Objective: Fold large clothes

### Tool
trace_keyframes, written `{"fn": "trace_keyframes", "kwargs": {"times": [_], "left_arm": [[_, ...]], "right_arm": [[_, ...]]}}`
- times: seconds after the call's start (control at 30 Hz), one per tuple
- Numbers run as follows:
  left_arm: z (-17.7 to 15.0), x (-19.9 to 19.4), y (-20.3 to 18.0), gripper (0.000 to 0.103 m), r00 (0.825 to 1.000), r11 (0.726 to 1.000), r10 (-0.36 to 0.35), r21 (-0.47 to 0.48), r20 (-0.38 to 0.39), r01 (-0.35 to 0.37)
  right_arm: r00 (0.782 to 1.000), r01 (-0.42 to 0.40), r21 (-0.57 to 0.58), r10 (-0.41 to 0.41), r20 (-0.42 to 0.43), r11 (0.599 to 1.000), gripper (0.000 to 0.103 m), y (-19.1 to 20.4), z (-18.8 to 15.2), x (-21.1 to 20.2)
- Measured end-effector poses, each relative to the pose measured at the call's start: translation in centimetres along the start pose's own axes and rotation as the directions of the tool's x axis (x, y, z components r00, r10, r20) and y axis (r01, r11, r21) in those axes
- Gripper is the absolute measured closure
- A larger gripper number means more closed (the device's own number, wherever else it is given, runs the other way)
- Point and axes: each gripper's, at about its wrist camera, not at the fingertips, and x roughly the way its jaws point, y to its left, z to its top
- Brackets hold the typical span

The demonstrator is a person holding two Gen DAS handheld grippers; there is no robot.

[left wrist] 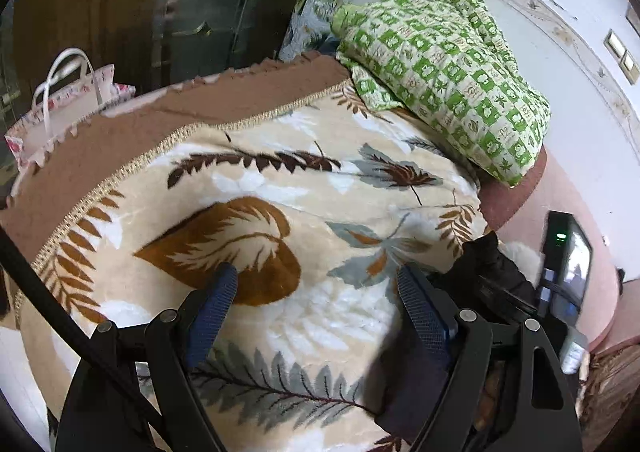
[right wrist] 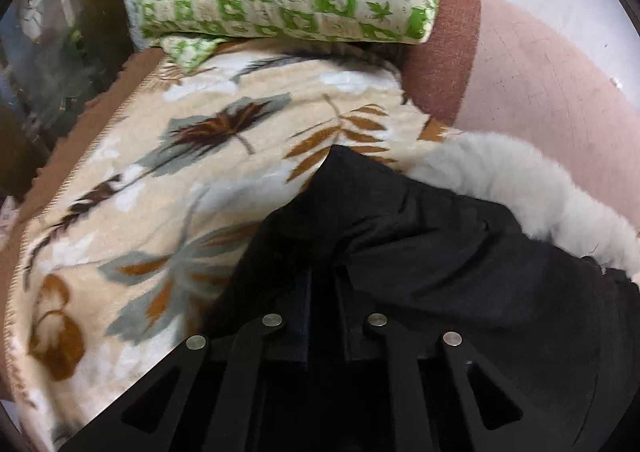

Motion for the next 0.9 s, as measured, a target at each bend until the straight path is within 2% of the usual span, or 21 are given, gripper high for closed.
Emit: {"fn": "trace_keyframes", "kwargs": {"times": [0.03,0.07,0.13,0.2,0.3,0.43,0.5,0.57,0.63,0.7,0.73,0.83,0.9], "left_arm": [[-0.1,-0.3,-0.3,0.021,1.000,1.000,0.013,0.017,0.016,-0.013],[-0.3,-0.5,-0.5,0.021,0.999,0.999,0.024,0.030,0.028,-0.024],[-0.6,-0.7,-1.0,0.021,0.998,0.997,0.043,0.058,0.047,-0.045],[-0.8,-0.6,-1.3,0.021,0.998,0.996,0.045,0.072,0.042,-0.048],[-1.2,-0.2,-1.8,0.021,0.999,0.995,0.040,0.087,0.019,-0.042],[-1.5,-0.3,-2.1,0.021,0.999,0.995,0.034,0.093,0.017,-0.035],[-1.6,-0.3,-2.1,0.021,0.999,0.995,0.032,0.090,0.016,-0.034],[-1.7,-0.4,-2.1,0.021,0.999,0.995,0.037,0.092,0.016,-0.039],[-1.6,-0.4,-2.1,0.021,0.999,0.995,0.038,0.090,0.015,-0.039],[-1.6,-0.3,-2.1,0.021,0.999,0.995,0.039,0.087,0.017,-0.040],[-1.7,-0.3,-2.2,0.021,0.999,0.995,0.039,0.088,0.017,-0.040],[-1.8,-0.1,-2.3,0.021,0.999,0.994,0.038,0.101,0.007,-0.039],[-1.9,0.0,-2.6,0.021,0.999,0.993,0.032,0.111,0.006,-0.033]], "right_arm": [[0.999,-0.036,0.006,0.036,-0.001,0.999,0.088,0.0,-0.1,-0.5],[0.992,-0.123,0.031,0.123,0.010,0.992,0.088,-0.3,-0.4,-2.1],[0.973,-0.225,0.075,0.220,0.062,0.971,0.088,-0.8,-1.4,-5.1],[0.953,-0.292,0.098,0.281,0.112,0.951,0.072,-1.9,-2.6,-7.8],[0.956,-0.269,0.131,0.248,0.159,0.954,0.071,-4.0,-4.9,-10.5],[0.961,-0.262,0.163,0.242,0.133,0.951,0.071,-6.6,-7.7,-10.7],[0.952,-0.306,0.194,0.294,0.090,0.932,0.071,-6.9,-8.6,-8.9],[0.923,-0.381,0.217,0.382,0.039,0.899,0.071,-6.3,-9.0,-6.4],[0.913,-0.403,0.240,0.406,0.037,0.883,0.067,-5.4,-8.7,-5.2],[0.914,-0.401,0.253,0.404,0.044,0.880,0.055,-4.6,-8.2,-4.9],[0.917,-0.394,0.242,0.396,0.042,0.886,0.053,-4.1,-8.1,-4.9],[0.937,-0.348,0.190,0.347,0.040,0.918,0.052,-3.2,-7.9,-6.4],[0.932,-0.362,0.169,0.352,0.085,0.917,0.052,-3.4,-8.0,-8.6]]}}
